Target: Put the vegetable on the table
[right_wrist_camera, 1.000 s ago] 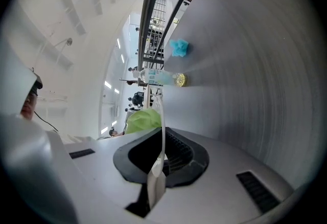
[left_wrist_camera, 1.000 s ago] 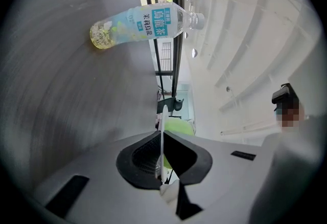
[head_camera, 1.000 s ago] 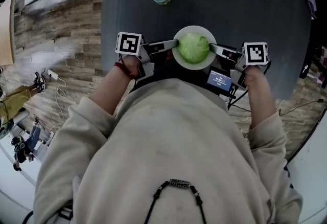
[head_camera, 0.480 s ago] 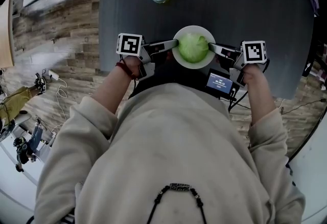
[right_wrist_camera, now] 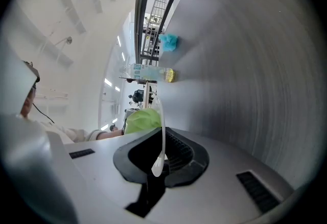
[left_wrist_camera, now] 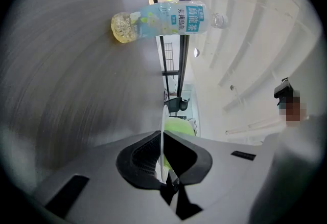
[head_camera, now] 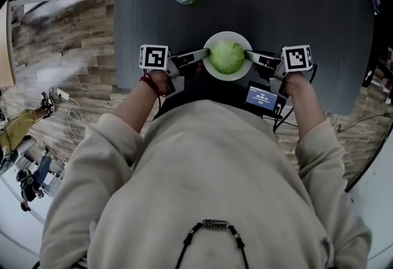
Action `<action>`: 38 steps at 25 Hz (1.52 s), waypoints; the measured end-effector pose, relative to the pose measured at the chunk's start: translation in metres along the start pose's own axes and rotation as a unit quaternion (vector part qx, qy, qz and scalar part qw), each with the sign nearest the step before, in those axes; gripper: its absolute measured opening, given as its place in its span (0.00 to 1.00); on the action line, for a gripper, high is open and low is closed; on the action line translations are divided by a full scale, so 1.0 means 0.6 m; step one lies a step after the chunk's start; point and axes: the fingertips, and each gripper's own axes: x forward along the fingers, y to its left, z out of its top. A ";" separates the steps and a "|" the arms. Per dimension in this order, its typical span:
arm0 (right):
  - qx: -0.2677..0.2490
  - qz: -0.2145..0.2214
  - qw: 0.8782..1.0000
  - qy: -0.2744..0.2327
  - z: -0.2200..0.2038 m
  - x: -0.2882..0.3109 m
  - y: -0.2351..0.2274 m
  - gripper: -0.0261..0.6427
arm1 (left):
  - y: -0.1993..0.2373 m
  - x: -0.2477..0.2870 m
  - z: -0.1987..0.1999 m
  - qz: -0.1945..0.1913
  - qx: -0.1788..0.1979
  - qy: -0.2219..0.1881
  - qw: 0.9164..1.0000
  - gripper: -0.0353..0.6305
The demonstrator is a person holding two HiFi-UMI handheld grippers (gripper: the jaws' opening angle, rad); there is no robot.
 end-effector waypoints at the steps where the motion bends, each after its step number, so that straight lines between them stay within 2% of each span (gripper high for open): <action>1: -0.001 -0.002 1.000 0.001 0.001 -0.001 -0.003 0.08 | 0.003 0.000 0.002 0.003 0.005 0.001 1.000 0.08; 3: -0.006 -0.010 1.000 0.002 0.002 -0.001 -0.012 0.08 | 0.005 0.001 0.004 -0.001 0.012 0.002 1.000 0.08; 6: -0.004 -0.023 1.000 0.004 -0.005 0.000 -0.030 0.08 | 0.007 0.004 -0.002 -0.011 -0.004 -0.002 1.000 0.08; 10: -0.006 0.007 1.000 0.006 -0.003 0.013 -0.026 0.08 | 0.029 -0.004 -0.001 0.011 0.014 0.003 1.000 0.08; 15: -0.004 0.000 1.000 0.011 -0.007 0.016 -0.044 0.08 | 0.038 -0.002 -0.004 0.012 0.005 -0.003 1.000 0.08; 19: -0.010 -0.002 1.000 0.011 -0.007 0.015 -0.050 0.08 | 0.049 -0.004 -0.004 0.024 0.026 -0.004 0.999 0.08; 38: -0.006 -0.033 0.999 0.008 -0.002 0.025 -0.106 0.08 | 0.090 0.003 0.002 0.064 0.020 -0.009 0.998 0.09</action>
